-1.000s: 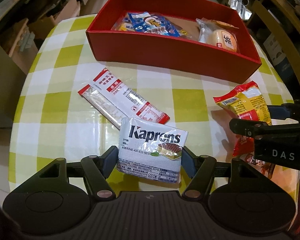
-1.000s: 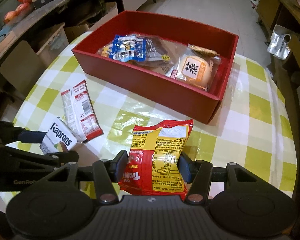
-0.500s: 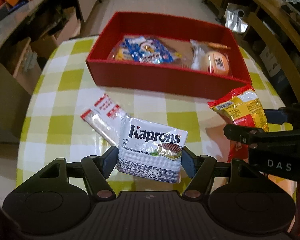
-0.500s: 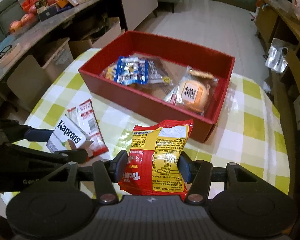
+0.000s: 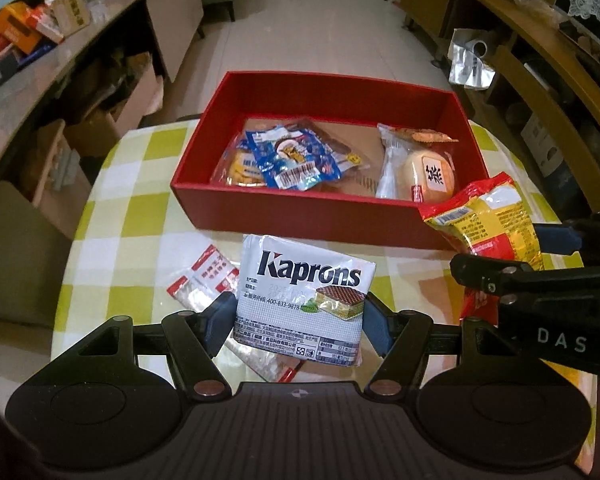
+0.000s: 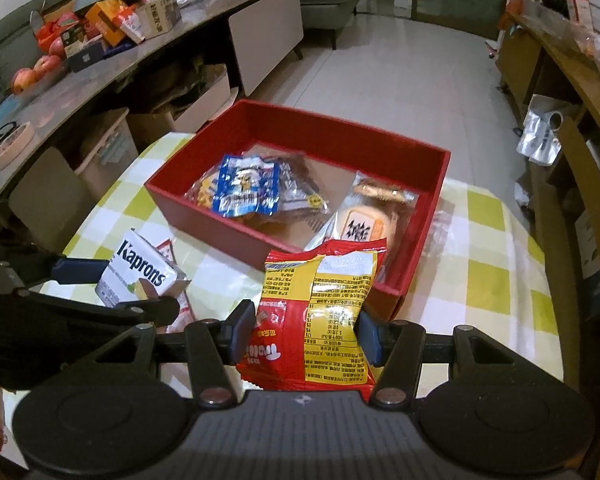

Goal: Organize snacks

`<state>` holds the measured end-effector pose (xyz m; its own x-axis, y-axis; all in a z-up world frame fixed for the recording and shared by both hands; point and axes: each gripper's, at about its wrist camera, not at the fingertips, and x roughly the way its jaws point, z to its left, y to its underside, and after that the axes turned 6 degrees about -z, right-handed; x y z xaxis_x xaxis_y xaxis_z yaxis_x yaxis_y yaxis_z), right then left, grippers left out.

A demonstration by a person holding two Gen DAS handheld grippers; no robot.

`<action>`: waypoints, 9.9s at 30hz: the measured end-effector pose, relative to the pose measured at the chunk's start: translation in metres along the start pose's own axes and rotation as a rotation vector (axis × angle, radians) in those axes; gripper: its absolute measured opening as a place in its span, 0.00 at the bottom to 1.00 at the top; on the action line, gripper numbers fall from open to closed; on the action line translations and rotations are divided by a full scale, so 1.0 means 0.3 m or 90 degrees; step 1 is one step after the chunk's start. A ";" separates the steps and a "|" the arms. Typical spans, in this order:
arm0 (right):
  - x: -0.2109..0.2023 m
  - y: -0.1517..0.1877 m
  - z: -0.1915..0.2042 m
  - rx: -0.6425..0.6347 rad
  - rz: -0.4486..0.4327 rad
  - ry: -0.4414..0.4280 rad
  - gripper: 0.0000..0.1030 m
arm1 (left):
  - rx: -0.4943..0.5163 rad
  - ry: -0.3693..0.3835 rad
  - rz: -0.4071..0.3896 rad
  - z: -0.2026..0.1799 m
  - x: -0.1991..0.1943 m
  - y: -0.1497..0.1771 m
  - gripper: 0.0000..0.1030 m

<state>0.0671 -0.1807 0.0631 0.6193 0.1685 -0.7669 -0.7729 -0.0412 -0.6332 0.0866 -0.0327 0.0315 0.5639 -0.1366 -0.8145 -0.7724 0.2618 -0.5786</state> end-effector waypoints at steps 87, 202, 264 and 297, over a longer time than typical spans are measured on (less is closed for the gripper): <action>0.067 0.231 0.045 -0.226 0.165 -0.005 0.68 | -0.103 -0.116 0.141 0.059 0.256 -0.019 0.85; -0.002 0.351 0.046 -0.081 0.155 0.016 0.61 | -0.047 -0.022 0.189 0.042 0.190 0.266 0.74; -0.038 0.018 -0.015 -0.010 -0.017 0.052 0.61 | -0.020 -0.027 -0.016 -0.013 0.003 0.002 0.53; 0.073 -0.153 -0.069 0.014 -0.056 0.047 0.61 | -0.054 -0.024 -0.056 0.002 0.073 -0.197 0.53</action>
<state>0.1191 -0.1955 0.0731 0.6932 0.0976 -0.7141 -0.7170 -0.0073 -0.6970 0.1448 -0.0505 0.0480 0.6401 -0.1193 -0.7590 -0.7402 0.1691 -0.6508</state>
